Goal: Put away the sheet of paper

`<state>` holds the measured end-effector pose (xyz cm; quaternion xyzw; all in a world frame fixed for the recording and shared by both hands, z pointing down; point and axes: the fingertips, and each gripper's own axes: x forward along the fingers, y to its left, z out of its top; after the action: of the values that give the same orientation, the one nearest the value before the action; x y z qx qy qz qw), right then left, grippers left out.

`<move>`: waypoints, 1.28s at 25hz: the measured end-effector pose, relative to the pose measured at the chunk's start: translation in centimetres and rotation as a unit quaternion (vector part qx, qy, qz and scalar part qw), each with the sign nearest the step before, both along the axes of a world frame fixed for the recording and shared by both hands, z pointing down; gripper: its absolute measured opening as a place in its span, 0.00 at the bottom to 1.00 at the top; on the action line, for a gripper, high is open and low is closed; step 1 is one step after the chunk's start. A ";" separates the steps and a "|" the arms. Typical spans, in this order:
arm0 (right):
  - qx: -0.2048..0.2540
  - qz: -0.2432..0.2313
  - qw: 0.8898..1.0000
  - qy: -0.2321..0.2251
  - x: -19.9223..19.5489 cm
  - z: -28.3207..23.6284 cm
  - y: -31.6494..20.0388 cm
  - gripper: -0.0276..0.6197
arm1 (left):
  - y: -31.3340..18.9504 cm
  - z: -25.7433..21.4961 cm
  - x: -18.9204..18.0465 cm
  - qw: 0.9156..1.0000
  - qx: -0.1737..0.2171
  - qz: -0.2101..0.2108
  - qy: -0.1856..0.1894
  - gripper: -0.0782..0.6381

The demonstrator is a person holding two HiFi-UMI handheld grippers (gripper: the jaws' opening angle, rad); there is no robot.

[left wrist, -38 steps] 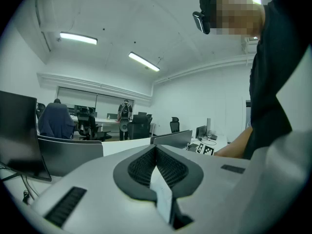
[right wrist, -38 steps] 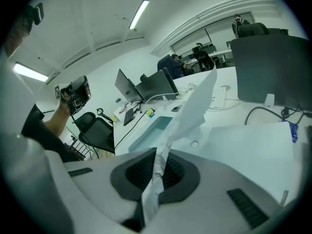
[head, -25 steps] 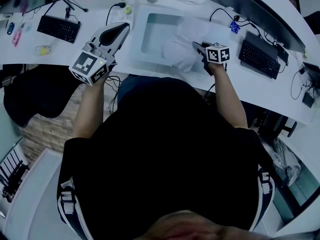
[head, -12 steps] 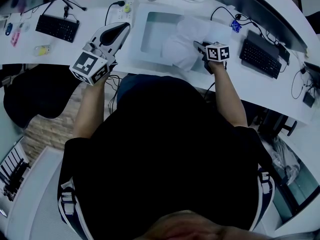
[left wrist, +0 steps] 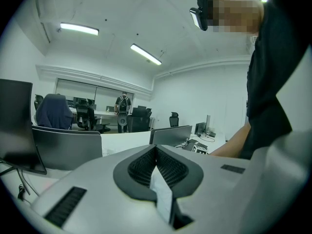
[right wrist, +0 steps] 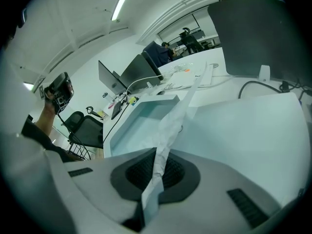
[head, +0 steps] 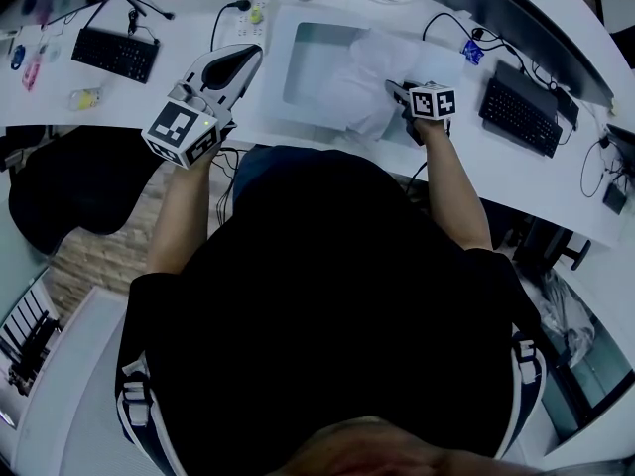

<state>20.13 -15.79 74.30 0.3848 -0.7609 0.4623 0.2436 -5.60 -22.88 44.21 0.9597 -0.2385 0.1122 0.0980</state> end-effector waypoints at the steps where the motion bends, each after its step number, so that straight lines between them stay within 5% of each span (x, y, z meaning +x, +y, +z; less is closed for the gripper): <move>1: -0.002 -0.001 1.000 -0.002 -0.2 0.1 0.0 0.06 | 0.0 0.0 -0.1 1.000 -0.001 0.000 0.000 0.14; 32: -0.030 -0.036 0.999 0.000 -4.8 3.0 -2.7 0.06 | -1.5 1.3 -2.6 1.000 -0.022 -0.015 -0.004 0.14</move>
<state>15.35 -18.51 77.29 0.3495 -0.7601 0.4758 0.2716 -8.20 -24.34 45.47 0.9530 -0.2508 0.1201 0.1200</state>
